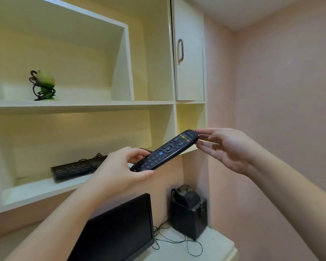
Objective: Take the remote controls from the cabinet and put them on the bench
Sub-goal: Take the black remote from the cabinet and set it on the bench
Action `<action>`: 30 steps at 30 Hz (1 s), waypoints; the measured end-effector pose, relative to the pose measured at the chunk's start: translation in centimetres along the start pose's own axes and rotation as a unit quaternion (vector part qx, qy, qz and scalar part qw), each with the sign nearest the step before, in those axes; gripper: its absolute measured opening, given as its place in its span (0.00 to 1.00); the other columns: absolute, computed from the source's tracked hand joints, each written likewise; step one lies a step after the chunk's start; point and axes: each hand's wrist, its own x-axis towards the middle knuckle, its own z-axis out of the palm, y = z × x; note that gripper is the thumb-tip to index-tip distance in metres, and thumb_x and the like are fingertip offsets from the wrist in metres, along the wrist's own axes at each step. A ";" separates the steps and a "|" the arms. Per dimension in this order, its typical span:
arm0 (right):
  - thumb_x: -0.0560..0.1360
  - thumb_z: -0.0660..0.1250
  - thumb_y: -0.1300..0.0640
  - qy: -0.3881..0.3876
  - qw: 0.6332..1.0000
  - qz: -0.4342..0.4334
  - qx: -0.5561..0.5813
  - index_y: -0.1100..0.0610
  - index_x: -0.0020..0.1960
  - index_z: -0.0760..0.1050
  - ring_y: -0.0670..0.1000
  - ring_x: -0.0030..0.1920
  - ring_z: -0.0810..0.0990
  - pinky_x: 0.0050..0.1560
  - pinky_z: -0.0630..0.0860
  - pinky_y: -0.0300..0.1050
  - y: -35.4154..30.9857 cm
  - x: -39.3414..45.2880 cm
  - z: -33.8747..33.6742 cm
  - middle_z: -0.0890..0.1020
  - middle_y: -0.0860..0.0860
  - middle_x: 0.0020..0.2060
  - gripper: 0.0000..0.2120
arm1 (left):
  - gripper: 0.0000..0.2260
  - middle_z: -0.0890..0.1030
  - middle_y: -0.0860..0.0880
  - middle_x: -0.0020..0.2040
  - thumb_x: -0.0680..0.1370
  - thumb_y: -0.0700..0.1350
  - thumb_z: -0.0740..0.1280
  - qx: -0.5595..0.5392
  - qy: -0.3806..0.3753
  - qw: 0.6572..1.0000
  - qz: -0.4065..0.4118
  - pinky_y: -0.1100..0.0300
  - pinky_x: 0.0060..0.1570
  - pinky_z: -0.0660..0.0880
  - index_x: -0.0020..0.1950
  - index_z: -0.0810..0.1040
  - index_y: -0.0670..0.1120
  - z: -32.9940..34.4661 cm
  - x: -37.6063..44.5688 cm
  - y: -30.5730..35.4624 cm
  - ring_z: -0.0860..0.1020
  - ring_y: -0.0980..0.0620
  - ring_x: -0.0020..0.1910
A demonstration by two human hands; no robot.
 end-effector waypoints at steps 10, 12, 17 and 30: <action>0.75 0.45 0.75 0.182 0.983 0.017 -0.014 0.68 0.61 0.73 0.61 0.49 0.82 0.54 0.78 0.52 2.0 -2.4 -11.4 0.79 0.60 0.54 0.22 | 0.19 0.78 0.62 0.51 0.68 0.56 0.75 -0.067 -0.143 0.983 0.096 0.63 0.52 0.75 0.57 0.77 0.62 12.3 6.0 3.5 0.77 0.63 0.52; 0.75 0.46 0.75 0.223 0.975 0.006 -0.012 0.68 0.61 0.73 0.62 0.52 0.82 0.56 0.77 0.53 2.4 -3.6 -13.3 0.80 0.60 0.55 0.22 | 0.19 0.78 0.62 0.52 0.68 0.55 0.75 -0.086 -0.171 0.974 0.124 0.61 0.54 0.75 0.58 0.76 0.62 15.0 6.9 4.3 0.76 0.63 0.52; 0.73 0.45 0.75 0.322 0.946 -0.004 -0.032 0.67 0.64 0.71 0.60 0.55 0.82 0.57 0.77 0.53 4.3 -6.8 -18.1 0.80 0.58 0.57 0.25 | 0.18 0.77 0.62 0.52 0.69 0.55 0.75 -0.123 -0.239 0.942 0.200 0.66 0.53 0.73 0.56 0.74 0.64 22.0 8.7 6.9 0.76 0.63 0.53; 0.74 0.45 0.76 0.565 0.821 -0.068 -0.036 0.65 0.63 0.71 0.59 0.55 0.82 0.54 0.78 0.50 3.2 -23.5 -28.6 0.79 0.59 0.61 0.24 | 0.18 0.78 0.61 0.53 0.69 0.52 0.76 -0.220 -0.395 0.804 0.386 0.68 0.53 0.71 0.57 0.78 0.59 37.0 5.0 23.9 0.76 0.64 0.53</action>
